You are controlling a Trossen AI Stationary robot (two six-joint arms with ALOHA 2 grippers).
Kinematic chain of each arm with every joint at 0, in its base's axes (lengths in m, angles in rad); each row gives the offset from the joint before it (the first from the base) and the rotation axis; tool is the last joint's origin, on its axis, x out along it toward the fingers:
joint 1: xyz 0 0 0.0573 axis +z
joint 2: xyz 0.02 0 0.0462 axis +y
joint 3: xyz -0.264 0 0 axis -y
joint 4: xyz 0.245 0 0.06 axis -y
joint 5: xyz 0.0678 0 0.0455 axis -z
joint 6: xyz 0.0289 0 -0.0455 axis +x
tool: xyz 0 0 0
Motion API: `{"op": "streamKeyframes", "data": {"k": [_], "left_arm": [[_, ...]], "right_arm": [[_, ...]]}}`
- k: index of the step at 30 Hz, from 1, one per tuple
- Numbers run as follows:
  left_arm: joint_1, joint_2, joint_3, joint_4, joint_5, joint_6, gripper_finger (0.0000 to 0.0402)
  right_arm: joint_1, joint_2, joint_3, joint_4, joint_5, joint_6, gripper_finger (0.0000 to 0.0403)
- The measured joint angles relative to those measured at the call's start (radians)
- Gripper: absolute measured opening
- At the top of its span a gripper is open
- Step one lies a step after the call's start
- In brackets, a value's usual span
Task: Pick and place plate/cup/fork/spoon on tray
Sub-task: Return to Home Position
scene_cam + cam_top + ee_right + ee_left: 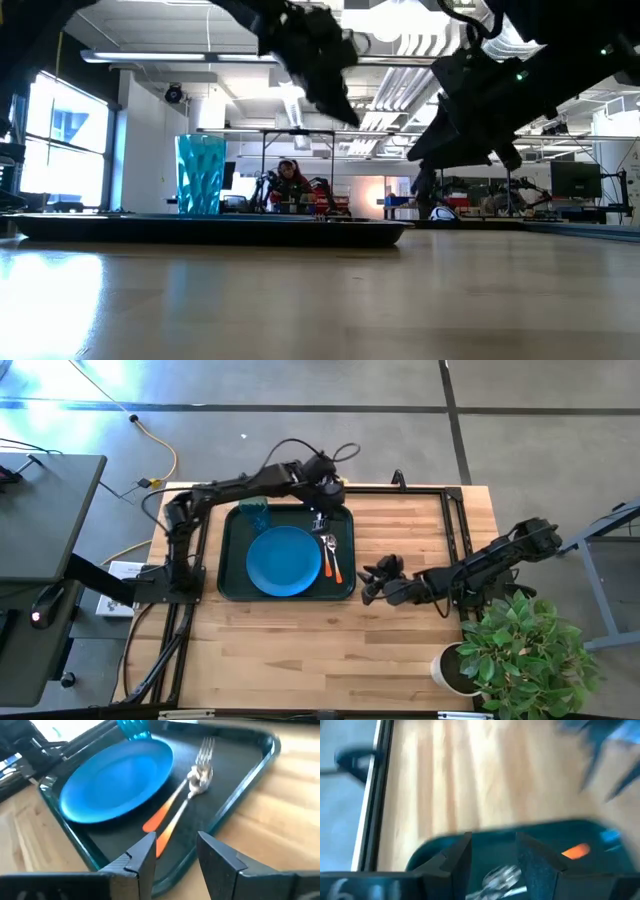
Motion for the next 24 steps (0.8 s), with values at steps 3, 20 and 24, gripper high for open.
{"op": "streamKeyframes", "data": {"k": [3, 20, 24], "left_arm": [[-0.013, -0.089, -0.048, 0.104, 0.092, -0.072, 0.0123], [-0.247, -0.775, -0.951, 0.986, -0.122, -0.379, 0.0005], [-0.327, -0.908, -1.132, 1.163, -0.261, -0.41, 0.0002]], "right_arm": [[-0.019, -0.026, -0.001, 0.069, -0.012, -0.149, 0.0134], [-0.158, -0.536, 0.0, 0.069, -0.641, -0.757, 0.0015], [-0.169, -0.663, 0.0, -0.023, -0.744, -0.829, 0.0003]]}}
